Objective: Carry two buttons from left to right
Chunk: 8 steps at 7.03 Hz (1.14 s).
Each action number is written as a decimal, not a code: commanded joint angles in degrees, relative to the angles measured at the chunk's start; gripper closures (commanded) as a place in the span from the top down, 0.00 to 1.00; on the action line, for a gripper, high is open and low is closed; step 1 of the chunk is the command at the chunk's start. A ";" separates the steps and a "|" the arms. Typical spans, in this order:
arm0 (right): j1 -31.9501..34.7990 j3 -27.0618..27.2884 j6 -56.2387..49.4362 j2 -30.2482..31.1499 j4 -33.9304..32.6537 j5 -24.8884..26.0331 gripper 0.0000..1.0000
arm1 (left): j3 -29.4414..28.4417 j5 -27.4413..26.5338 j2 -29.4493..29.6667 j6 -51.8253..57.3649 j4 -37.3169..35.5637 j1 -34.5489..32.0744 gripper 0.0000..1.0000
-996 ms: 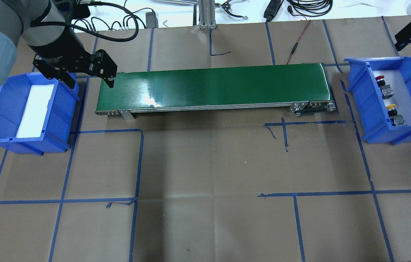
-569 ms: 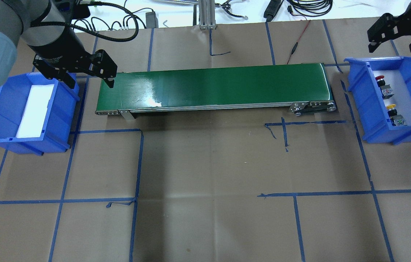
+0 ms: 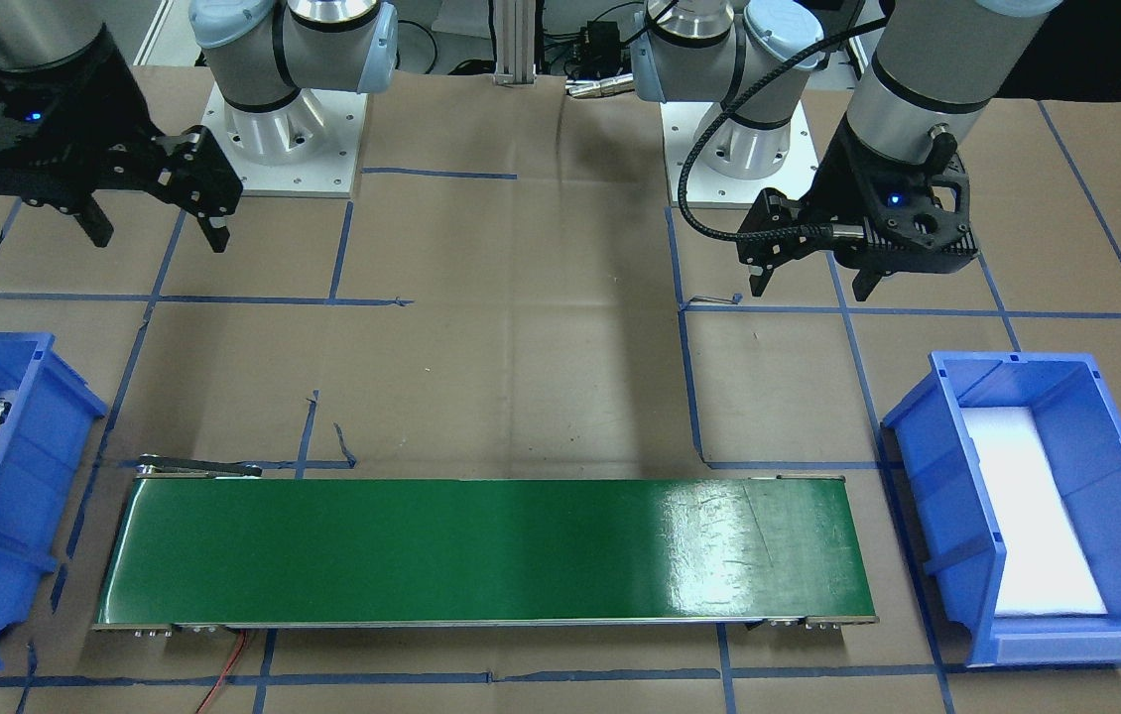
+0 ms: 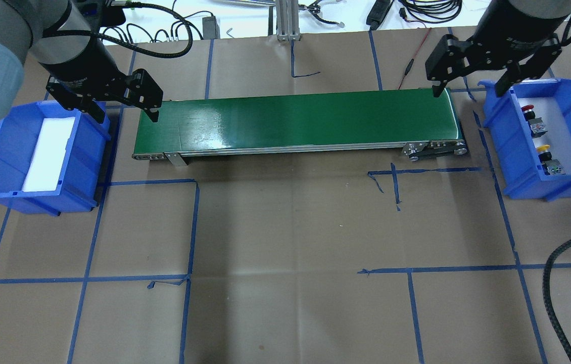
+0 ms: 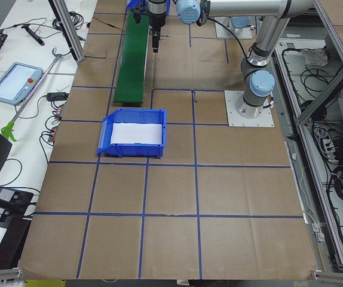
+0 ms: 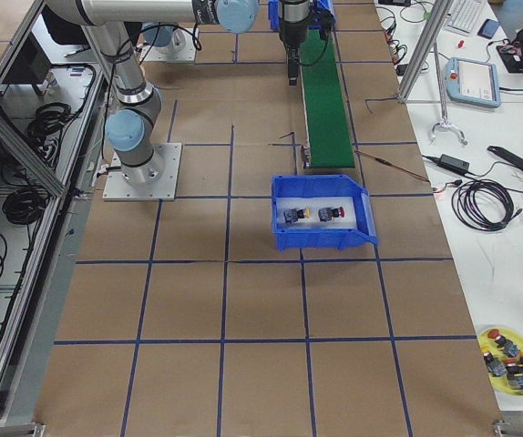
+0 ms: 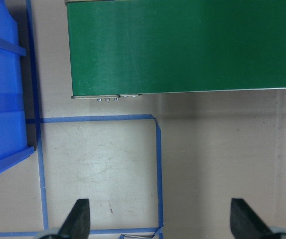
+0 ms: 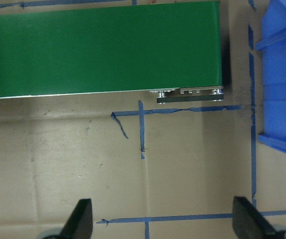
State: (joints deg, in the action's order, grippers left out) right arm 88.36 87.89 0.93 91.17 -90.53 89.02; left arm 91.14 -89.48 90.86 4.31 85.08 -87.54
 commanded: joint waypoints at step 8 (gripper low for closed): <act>2.34 1.76 2.06 -0.20 -0.96 -0.60 1.00 | 0.00 -0.08 -0.07 0.00 0.00 0.00 1.00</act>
State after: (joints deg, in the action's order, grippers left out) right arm 90.70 89.35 2.95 91.05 -91.21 88.44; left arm 91.14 -89.56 90.80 4.31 85.10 -87.54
